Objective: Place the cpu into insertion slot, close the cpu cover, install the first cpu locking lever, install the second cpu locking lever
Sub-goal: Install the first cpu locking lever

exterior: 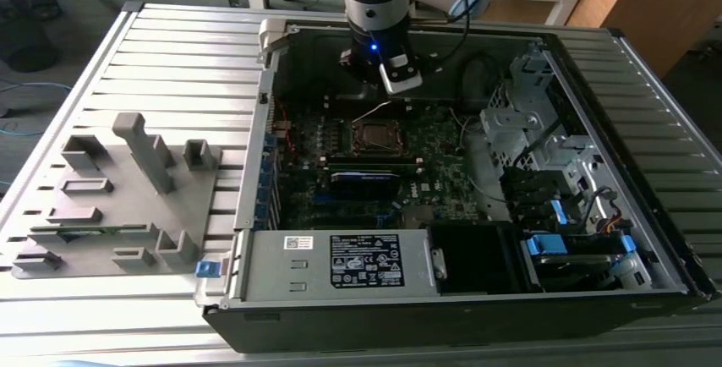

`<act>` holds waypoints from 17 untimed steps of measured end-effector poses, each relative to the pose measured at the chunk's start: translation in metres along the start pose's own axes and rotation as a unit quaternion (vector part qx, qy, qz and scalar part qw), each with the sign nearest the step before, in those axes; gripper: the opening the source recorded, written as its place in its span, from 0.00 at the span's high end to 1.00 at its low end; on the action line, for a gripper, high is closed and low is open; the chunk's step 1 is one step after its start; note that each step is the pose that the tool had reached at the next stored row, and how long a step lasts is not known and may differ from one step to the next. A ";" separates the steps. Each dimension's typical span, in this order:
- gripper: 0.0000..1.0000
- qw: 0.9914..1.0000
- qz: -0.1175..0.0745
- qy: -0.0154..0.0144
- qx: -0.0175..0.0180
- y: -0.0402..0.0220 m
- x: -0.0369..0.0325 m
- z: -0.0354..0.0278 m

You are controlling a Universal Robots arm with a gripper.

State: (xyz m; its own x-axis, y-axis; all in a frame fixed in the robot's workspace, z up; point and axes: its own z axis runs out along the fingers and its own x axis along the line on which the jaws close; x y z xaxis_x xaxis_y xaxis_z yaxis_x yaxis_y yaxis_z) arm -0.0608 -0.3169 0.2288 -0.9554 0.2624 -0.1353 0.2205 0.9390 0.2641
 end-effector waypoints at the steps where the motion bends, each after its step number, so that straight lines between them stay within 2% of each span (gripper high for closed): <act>1: 0.89 1.000 0.000 0.000 0.000 0.0001 0.0000 -0.0001; 14: 0.89 1.000 0.000 0.000 0.000 -0.0068 -0.0019 -0.0020; 17: 0.89 1.000 0.000 -0.001 0.000 -0.0078 -0.0021 -0.0022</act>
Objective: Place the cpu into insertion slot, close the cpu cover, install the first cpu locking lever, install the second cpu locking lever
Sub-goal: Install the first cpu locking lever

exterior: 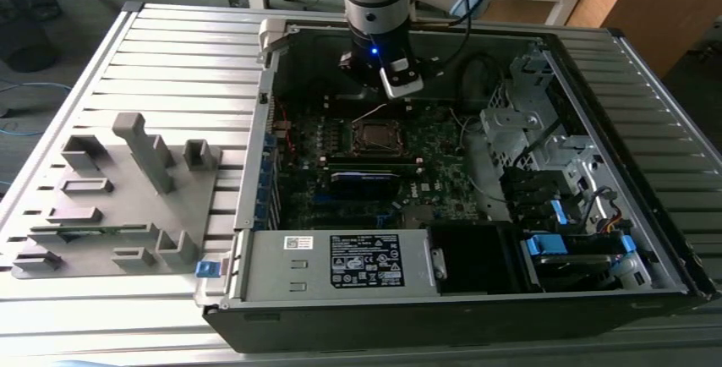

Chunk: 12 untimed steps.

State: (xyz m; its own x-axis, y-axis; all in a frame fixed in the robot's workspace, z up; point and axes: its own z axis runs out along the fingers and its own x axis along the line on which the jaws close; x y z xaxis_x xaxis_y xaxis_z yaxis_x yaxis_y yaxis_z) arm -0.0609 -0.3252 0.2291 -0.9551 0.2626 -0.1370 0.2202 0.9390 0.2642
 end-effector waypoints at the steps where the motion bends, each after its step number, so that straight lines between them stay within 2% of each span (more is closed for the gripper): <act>1: 0.89 1.000 0.000 -0.001 0.000 -0.0004 0.0002 0.0000; 7: 0.89 1.000 -0.003 -0.013 -0.004 -0.0032 0.0034 0.0028; 9: 0.89 1.000 -0.004 -0.015 -0.004 -0.0041 0.0045 0.0040; 12: 0.89 1.000 -0.004 -0.018 -0.005 -0.0053 0.0061 0.0058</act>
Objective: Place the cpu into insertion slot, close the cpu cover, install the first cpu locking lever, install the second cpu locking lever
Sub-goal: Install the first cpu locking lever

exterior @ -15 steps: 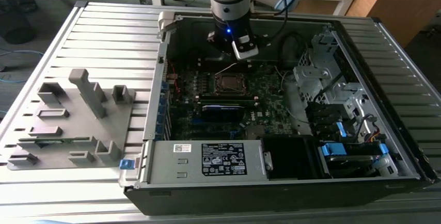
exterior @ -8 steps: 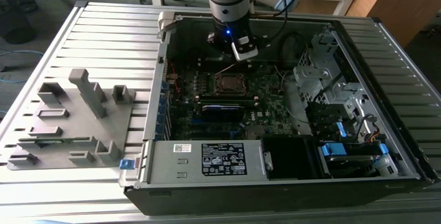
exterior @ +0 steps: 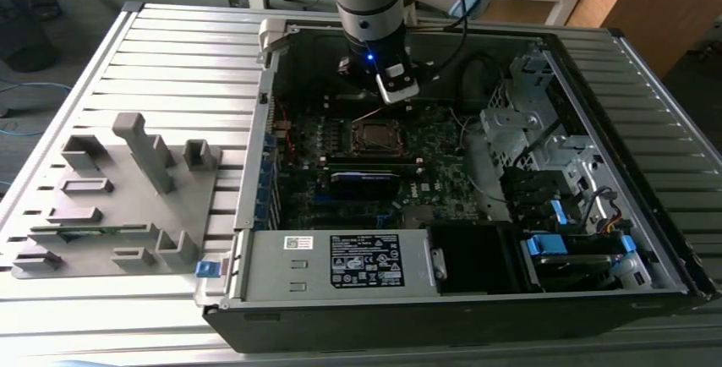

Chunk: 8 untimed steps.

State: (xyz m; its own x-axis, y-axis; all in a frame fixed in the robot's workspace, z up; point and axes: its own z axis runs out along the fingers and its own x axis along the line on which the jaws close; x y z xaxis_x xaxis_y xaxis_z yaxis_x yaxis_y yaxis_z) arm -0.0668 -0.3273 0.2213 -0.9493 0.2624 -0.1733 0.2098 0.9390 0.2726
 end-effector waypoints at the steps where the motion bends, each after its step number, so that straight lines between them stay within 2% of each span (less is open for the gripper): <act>1: 0.89 1.000 0.000 0.000 0.000 -0.0002 0.0003 0.0004; 6: 0.89 1.000 0.000 0.000 0.000 -0.0003 0.0003 0.0005; 7: 0.89 1.000 0.000 0.000 0.000 -0.0003 0.0004 0.0006; 8: 0.89 1.000 0.000 0.002 0.001 -0.0003 0.0004 0.0007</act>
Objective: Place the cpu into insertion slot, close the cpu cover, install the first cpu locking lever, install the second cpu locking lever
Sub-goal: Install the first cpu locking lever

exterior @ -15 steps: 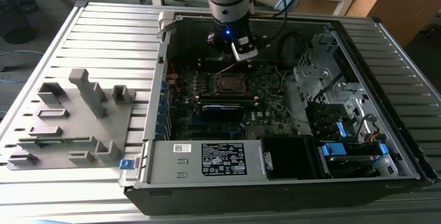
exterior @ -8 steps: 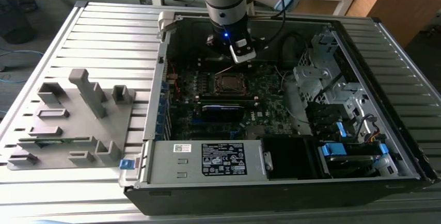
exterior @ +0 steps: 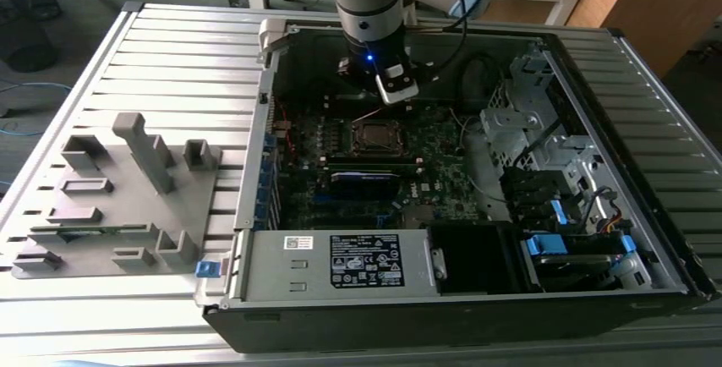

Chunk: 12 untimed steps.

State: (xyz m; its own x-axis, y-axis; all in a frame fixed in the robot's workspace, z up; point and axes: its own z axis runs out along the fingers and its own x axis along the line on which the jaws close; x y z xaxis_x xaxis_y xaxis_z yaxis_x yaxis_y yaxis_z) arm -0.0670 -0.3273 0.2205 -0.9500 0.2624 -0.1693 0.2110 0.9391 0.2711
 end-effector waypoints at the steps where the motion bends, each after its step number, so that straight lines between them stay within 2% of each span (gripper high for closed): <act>1: 0.89 1.000 0.001 0.003 0.001 0.0000 0.0000 0.0001; 4: 0.89 1.000 0.004 0.016 0.005 -0.0002 0.0001 0.0007; 8: 0.89 1.000 0.004 0.017 0.005 -0.0003 0.0002 0.0009; 12: 0.89 1.000 0.004 0.017 0.005 -0.0016 0.0009 0.0052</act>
State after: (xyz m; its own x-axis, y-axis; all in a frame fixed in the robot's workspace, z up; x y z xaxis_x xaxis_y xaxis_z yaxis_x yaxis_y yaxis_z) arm -0.0671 -0.3273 0.2149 -0.9556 0.2623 -0.1342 0.2209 0.9392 0.2630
